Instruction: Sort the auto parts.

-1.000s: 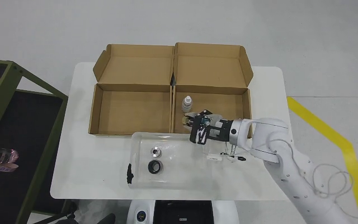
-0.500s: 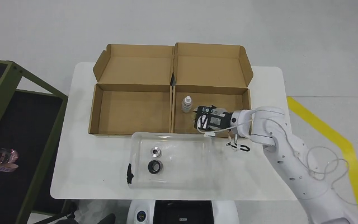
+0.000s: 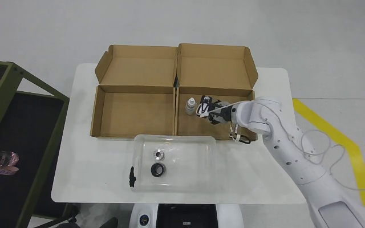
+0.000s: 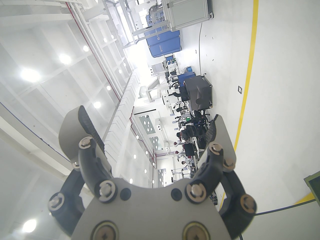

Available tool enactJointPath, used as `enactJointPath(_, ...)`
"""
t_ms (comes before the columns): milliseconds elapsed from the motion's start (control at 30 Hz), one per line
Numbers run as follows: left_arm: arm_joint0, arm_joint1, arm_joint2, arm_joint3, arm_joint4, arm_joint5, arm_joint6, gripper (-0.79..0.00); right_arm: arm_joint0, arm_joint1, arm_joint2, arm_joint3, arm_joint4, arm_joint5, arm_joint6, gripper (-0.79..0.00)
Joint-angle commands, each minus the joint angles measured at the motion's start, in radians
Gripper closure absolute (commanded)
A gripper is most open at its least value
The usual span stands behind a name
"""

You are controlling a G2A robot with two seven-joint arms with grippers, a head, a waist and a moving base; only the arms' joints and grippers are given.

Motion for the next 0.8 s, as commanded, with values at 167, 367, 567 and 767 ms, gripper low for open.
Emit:
enactJointPath(167, 0.000, 0.000, 0.000, 0.000, 0.000, 0.000, 0.000, -0.785, 0.051, -0.022, -0.057, 0.086, 0.008, 0.015, 0.024, 0.000)
enactJointPath(367, 0.000, 0.000, 0.000, 0.000, 0.000, 0.000, 0.000, -0.785, 0.074, -0.034, -0.084, 0.135, 0.005, 0.029, 0.019, -0.086)
enactJointPath(567, 0.000, 0.000, 0.000, 0.000, 0.000, 0.000, 0.000, -0.785, 0.086, -0.041, -0.095, 0.154, 0.005, 0.032, 0.022, -0.237)
enactJointPath(767, 0.000, 0.000, 0.000, 0.000, 0.000, 0.000, 0.000, -0.785, 0.090, -0.044, -0.092, 0.152, 0.010, 0.035, 0.009, -0.277)
